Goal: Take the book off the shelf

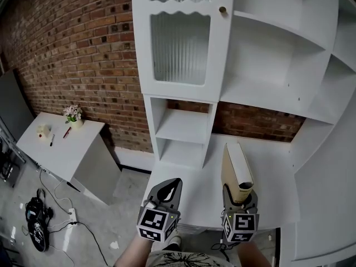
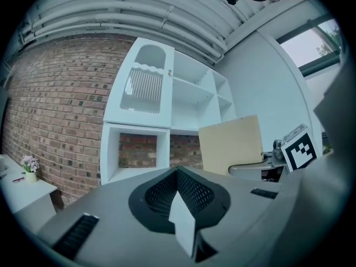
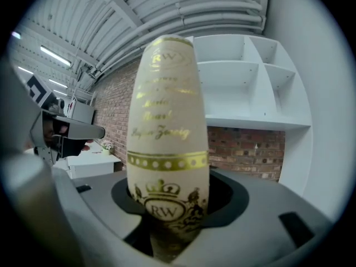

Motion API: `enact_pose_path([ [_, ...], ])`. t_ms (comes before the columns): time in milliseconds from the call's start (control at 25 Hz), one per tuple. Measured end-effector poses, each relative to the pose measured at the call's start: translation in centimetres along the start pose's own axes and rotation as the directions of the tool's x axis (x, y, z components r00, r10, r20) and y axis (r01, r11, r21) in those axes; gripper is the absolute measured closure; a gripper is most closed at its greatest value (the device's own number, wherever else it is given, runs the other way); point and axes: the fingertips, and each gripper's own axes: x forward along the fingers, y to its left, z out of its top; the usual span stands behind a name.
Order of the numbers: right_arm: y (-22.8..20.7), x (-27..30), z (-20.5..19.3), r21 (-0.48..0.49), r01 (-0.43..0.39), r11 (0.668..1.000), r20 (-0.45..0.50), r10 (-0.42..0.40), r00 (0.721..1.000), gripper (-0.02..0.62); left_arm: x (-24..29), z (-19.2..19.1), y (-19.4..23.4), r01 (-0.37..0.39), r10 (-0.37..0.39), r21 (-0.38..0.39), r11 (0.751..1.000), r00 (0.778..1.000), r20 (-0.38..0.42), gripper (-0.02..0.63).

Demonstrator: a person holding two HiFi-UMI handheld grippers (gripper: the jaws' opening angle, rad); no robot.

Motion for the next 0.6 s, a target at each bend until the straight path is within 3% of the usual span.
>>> enact_pose_path([
  [600,0.9,1.5,0.0,0.044,-0.024,0.999,0.026,0.023,0.999,0.362,2.7,0.4,0.5,0.031,-0.031,0.025,0.999,0.999,0.008,0.598],
])
